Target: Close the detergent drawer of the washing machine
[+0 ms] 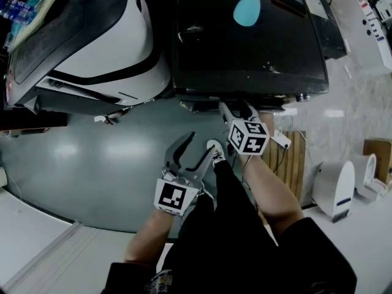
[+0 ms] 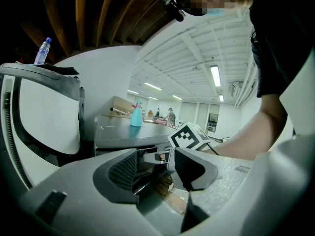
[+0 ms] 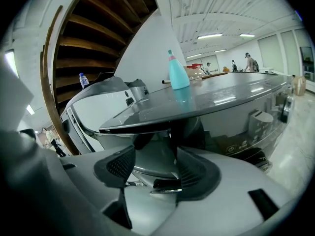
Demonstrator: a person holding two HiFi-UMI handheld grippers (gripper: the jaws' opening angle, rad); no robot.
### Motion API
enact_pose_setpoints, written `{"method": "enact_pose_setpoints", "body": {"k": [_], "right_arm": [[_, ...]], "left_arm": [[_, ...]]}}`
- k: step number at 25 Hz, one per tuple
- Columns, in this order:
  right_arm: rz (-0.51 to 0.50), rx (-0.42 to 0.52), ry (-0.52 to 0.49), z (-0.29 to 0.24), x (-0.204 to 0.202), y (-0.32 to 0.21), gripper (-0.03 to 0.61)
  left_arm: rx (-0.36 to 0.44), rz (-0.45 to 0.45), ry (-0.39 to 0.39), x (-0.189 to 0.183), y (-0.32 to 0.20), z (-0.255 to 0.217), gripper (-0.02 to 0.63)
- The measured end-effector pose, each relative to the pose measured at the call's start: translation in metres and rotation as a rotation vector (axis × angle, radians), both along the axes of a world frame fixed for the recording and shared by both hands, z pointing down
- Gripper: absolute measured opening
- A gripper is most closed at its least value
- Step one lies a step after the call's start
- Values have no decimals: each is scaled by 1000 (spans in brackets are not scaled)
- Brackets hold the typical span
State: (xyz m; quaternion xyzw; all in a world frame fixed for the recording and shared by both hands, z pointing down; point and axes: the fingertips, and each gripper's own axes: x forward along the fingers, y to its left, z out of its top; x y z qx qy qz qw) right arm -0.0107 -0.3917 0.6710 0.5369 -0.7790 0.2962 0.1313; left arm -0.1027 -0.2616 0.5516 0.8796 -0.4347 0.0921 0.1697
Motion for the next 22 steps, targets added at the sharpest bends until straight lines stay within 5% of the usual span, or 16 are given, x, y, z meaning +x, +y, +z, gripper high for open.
{"method": "enact_pose_setpoints", "body": {"k": [17, 22], "right_arm": [[114, -47, -2, 1, 0, -7, 264], [141, -29, 14, -11, 8, -1, 168]], "left_arm": [[11, -12, -2, -8, 4, -5, 230], [25, -30, 0, -16, 14, -16, 230]]}}
